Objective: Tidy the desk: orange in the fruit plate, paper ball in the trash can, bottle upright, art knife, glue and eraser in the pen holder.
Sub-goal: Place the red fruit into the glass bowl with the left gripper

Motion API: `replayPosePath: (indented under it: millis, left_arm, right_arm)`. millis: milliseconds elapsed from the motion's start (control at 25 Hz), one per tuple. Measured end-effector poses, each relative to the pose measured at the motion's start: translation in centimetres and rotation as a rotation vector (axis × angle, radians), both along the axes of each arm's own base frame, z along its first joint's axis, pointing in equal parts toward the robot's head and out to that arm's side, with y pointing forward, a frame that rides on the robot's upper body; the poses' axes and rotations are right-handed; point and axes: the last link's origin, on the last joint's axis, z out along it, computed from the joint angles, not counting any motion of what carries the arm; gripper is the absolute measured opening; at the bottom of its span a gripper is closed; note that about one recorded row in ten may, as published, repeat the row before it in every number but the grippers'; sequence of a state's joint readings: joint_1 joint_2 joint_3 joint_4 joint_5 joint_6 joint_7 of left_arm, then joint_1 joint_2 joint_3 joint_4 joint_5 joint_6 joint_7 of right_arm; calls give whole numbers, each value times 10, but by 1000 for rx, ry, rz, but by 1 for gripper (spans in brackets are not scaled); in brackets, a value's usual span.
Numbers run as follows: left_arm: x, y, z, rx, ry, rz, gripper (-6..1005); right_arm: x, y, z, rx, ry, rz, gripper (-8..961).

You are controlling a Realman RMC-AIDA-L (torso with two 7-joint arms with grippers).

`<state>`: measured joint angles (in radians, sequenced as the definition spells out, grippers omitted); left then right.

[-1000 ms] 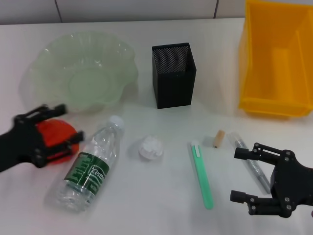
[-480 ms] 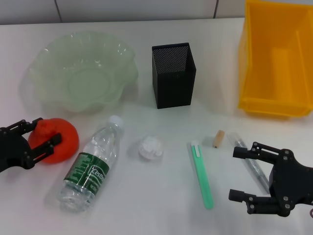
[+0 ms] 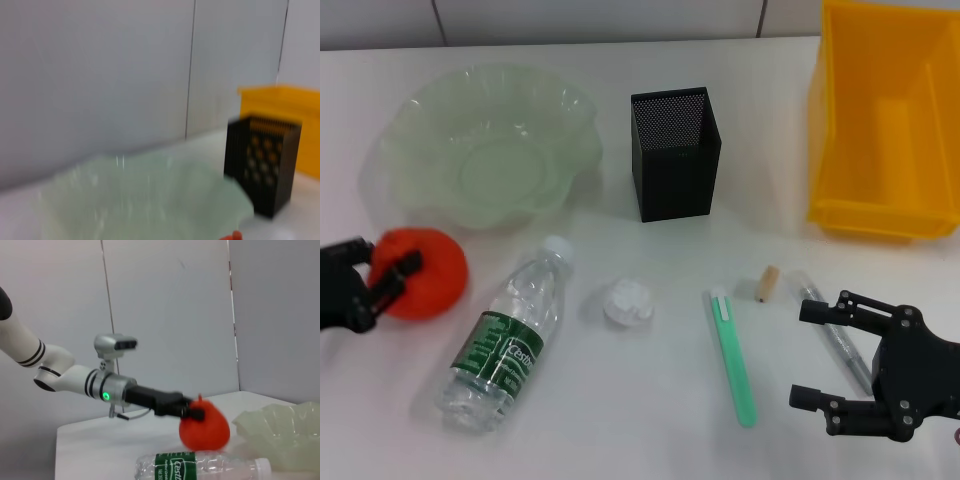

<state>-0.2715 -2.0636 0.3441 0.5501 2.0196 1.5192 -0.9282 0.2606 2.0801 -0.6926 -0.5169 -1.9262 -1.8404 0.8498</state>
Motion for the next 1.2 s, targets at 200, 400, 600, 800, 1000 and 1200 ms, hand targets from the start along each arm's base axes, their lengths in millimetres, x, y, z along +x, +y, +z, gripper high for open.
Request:
replayPosePath:
  millis: [200,400,600,800,1000,1200]
  left_arm:
    - [24,1,29,104,-108,-141,276]
    - [54,37,31,131,-153,-227,237]
    - [68,96,11,140,-157,-89,191]
    - [67,127,-4,157,-127,58,176]
    - [67,127,-1,157,-124,55,263]
    - [66,112,7,120,-123,-6,374]
  right_arm:
    - [1,0,2,12,4,-9,839]
    - [1,0,1,14,7,-10,838]
    - [0,-1,1,9,13,-11,838]
    - [0,-1,-1,0,22,-22,837]
    - [-1,-1,-1,-7,28,-25,836]
    - [-4,3,1,-32,39,-42,836]
